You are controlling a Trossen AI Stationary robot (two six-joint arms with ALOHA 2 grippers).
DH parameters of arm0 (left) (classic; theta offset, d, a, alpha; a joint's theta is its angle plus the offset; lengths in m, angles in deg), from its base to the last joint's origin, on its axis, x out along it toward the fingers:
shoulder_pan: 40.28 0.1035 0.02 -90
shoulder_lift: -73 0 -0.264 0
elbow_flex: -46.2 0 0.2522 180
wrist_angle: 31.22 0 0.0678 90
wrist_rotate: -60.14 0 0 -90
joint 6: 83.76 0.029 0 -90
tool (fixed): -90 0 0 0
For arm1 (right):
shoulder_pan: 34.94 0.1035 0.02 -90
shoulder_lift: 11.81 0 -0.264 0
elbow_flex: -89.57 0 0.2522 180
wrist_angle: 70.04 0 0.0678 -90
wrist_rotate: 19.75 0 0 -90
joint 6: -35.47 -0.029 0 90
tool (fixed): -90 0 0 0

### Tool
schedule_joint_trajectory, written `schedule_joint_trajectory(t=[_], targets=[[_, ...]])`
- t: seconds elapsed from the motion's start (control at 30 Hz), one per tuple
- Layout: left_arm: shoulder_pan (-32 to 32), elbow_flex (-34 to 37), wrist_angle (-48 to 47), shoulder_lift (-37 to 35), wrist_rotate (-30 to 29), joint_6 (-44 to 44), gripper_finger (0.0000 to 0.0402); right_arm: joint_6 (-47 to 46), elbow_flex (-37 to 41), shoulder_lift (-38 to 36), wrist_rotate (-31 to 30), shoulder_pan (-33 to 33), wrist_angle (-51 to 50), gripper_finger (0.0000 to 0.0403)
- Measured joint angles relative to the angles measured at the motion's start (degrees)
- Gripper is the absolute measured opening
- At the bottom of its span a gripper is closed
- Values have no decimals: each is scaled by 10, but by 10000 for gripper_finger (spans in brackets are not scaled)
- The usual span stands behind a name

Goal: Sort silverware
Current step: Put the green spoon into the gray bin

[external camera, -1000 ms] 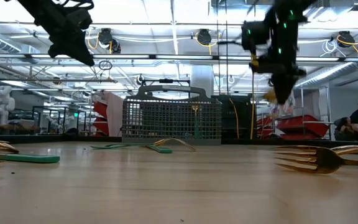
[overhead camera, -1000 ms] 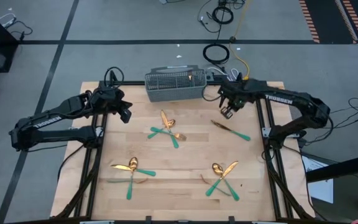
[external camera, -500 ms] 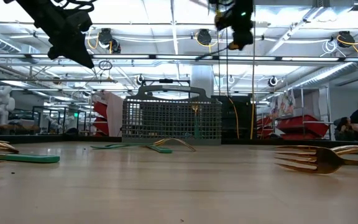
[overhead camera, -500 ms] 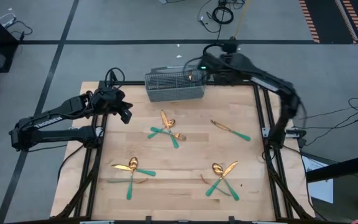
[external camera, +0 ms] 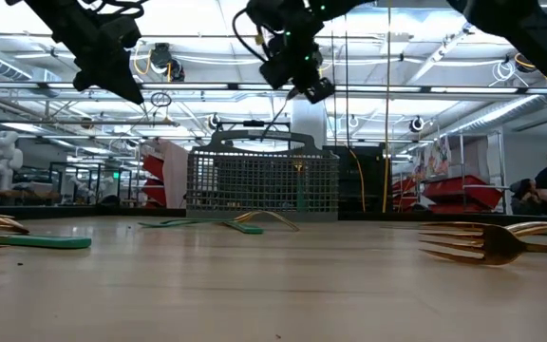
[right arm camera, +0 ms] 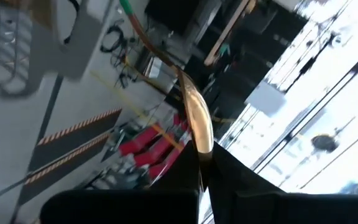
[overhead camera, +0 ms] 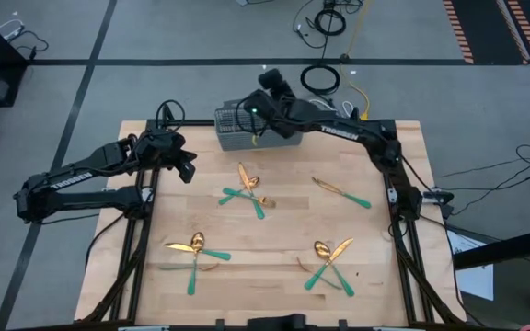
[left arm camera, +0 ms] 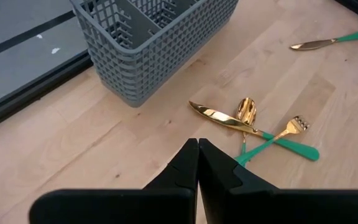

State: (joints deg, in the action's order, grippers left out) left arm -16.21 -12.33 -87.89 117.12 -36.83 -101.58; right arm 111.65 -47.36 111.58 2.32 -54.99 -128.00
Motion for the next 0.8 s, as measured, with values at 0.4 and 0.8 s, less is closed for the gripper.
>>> schedule_joint_trajectory(t=[0.4,0.8], targets=[[0,0,0,0,0,1,10,40,0,70,39,-5,45,0],[0,0,0,0,1,1,10,39,0,88,81,-20,59,28]])
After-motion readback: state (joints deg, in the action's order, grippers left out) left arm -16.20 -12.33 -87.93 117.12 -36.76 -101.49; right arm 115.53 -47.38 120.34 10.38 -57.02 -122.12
